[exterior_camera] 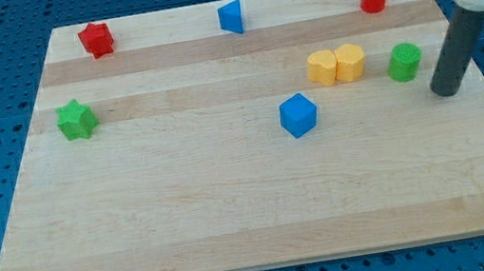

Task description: Move your arm above the green circle

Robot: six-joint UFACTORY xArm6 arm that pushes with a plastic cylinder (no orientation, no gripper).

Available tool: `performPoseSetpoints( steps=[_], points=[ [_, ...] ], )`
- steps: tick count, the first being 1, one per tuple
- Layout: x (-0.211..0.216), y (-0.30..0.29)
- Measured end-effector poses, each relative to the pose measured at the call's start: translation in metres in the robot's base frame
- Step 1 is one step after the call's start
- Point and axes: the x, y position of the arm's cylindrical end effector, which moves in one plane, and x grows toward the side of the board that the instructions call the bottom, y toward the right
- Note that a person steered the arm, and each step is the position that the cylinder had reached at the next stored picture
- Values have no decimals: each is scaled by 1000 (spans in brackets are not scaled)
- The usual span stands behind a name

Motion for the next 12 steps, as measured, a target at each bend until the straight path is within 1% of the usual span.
performPoseSetpoints(
  steps=[1,2,3,4,6,7,12],
  points=[
    [-13,18],
    [-39,25],
    [-67,27],
    [-78,21],
    [-80,-15],
    [-80,-22],
    [-84,-22]
  ],
)
